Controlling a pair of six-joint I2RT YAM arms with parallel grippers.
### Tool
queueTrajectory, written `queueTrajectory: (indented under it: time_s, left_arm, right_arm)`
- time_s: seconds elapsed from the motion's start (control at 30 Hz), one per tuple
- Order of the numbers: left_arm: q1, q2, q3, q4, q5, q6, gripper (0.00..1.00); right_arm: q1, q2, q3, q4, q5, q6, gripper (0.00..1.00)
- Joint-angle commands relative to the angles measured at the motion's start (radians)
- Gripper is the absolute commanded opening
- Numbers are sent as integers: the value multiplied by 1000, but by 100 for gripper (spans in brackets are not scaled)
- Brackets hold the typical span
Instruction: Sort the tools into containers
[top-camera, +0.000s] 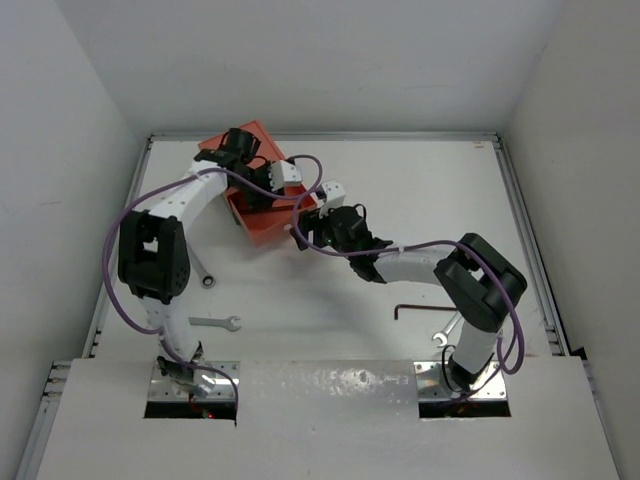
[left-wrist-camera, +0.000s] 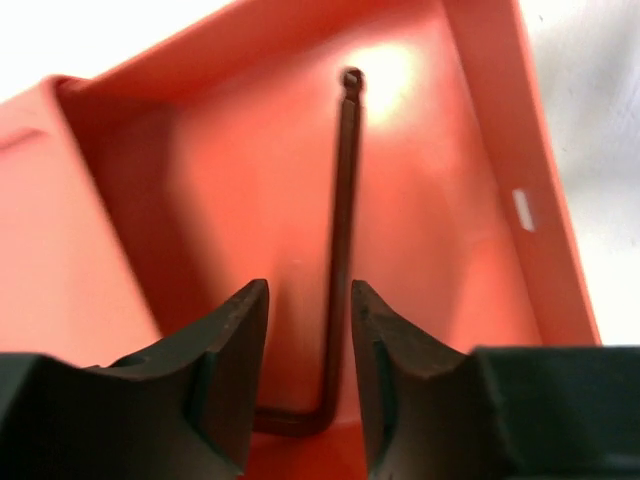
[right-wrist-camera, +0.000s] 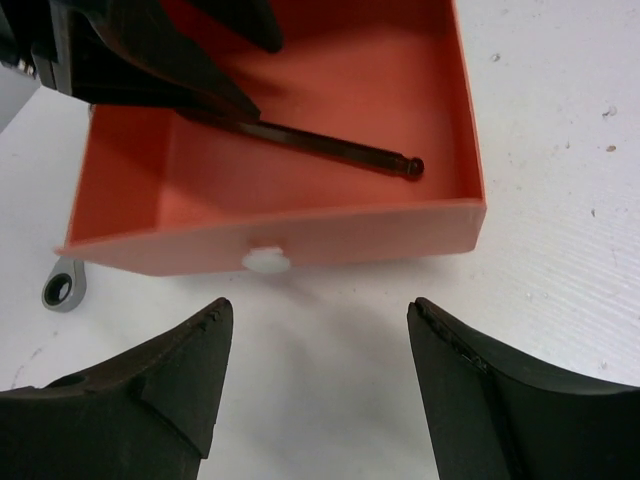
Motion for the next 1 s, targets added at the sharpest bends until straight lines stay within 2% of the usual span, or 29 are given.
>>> queueTrajectory:
  time_s: [0.0,0.07,0.23,0.37,0.4,0.5,0.57,0.73,0.87,0.97]
  left_arm:
    - [-10,-6,74,25,40,-22,38]
    - [-10,-16,112,23,68,-44,41]
    - [-8,-36,201,-3,135,-136,41]
    - [-2,-37,262,47,148,-315,41]
    - [10,-33,279,81,113,-435,41]
    - [73,12,313,213,-17,-666,37]
    - [113,70,365,230,-150,-745,29]
    - [171,147,359,251,-262,-811,24]
    - [173,119,203,359,-320,-817,23]
    - [171,139,160,388,-338,-823,23]
  right_arm:
    - [7,15,55,55,-25,4,70]
    - [5,31,65,52,-31,6,69]
    - [7,60,105,32,-44,13,68]
    - [9,57,114,20,-47,9,67]
    - [9,49,113,17,-47,9,67]
    - [13,29,90,12,-34,7,66]
    - [16,6,76,7,-28,0,66]
    - [25,-18,78,-75,-16,4,63]
    - [38,5,81,-102,-21,38,61]
    - [42,55,110,-97,-28,41,61]
